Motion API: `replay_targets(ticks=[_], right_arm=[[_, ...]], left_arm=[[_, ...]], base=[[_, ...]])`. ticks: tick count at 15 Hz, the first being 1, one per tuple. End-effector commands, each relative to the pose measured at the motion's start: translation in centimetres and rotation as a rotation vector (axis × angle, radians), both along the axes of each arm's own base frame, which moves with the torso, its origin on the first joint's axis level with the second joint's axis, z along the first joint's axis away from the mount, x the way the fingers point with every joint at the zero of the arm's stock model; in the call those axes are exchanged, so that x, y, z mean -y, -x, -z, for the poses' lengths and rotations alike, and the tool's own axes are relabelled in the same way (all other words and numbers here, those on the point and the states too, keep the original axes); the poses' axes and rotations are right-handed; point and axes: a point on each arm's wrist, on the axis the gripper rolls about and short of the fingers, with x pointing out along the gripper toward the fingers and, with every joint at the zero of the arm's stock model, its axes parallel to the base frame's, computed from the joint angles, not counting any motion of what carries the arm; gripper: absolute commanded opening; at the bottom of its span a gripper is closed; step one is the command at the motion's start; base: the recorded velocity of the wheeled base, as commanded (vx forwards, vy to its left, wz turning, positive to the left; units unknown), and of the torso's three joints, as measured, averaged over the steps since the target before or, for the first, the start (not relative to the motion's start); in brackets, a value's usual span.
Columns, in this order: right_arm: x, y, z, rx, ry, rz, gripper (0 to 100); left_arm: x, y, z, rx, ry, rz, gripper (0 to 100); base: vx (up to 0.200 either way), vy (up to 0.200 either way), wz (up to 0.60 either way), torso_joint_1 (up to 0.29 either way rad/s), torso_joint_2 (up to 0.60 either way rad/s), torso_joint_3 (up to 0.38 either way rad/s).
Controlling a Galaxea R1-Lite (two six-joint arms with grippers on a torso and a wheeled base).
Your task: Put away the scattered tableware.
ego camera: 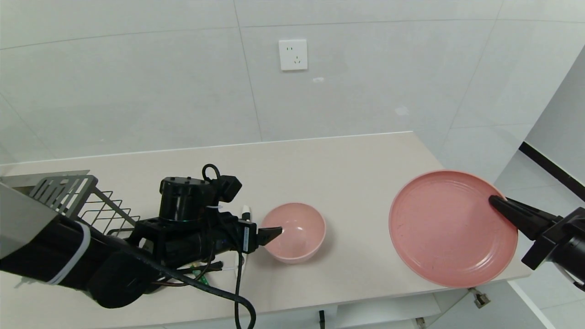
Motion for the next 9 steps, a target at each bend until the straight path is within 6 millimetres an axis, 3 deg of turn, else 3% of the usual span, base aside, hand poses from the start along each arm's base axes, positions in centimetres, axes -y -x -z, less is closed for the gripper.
replay_targets(ticks=[1, 5, 9], right_arm=[[0.0, -0.1, 0.2, -0.009, 0.003, -0.002, 0], [0.0, -0.1, 0.3, -0.015, 0.004, -0.002, 0], [0.0, -0.2, 0.4, -0.02, 0.005, -0.002, 0]], left_arm=[[0.4, -0.3, 1.0, -0.027, -0.013, 0.003, 100], [0.5, -0.6, 1.7, -0.046, -0.02, 0.003, 100], [1.4, -2.2, 3.0, -0.08, 0.001, -0.013, 100]], base=[[0.0, 0.0, 0.0, 0.0, 0.0, 0.0], [0.0, 0.0, 0.0, 0.0, 0.0, 0.0], [0.0, 0.0, 0.0, 0.0, 0.0, 0.0]])
